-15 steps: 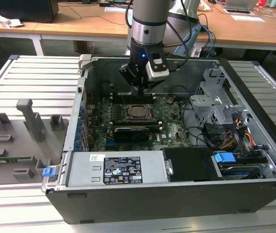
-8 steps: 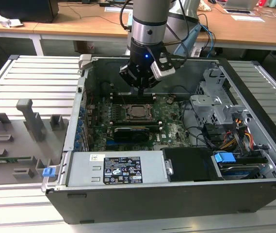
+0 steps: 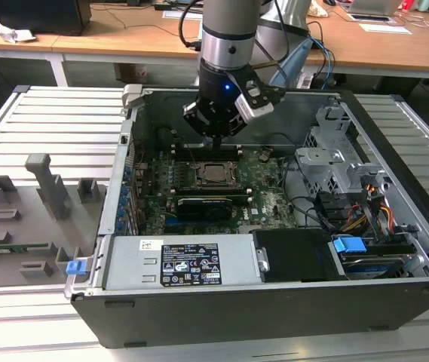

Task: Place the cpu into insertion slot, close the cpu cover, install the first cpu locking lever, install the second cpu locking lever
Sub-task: 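Install the first cpu locking lever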

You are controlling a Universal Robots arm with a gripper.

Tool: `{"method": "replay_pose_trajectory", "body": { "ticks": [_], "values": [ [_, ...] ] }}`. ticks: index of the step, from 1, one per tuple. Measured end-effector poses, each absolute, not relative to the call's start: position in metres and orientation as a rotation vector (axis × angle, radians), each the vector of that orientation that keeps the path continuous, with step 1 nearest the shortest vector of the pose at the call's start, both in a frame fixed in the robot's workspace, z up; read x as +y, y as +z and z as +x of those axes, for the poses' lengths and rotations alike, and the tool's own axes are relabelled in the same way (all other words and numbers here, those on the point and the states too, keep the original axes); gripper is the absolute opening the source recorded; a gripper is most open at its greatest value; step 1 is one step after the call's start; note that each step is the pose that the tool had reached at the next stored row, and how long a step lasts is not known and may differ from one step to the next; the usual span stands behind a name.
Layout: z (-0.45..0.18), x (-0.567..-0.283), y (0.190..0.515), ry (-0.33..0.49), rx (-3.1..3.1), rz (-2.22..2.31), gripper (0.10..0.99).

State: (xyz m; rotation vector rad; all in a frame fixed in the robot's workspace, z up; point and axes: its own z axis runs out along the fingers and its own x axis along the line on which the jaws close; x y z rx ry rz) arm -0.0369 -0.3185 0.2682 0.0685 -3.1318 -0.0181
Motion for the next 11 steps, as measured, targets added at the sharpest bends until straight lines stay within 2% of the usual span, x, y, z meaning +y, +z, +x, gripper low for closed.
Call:
{"method": "replay_pose_trajectory", "body": {
  "ticks": [2,11],
  "values": [
    [-0.039,-0.318,0.268,0.009,-3.131,0.075,0.106],
    [-0.078,-0.314,0.267,0.010,-3.140,0.073,0.106]
  ]
}}
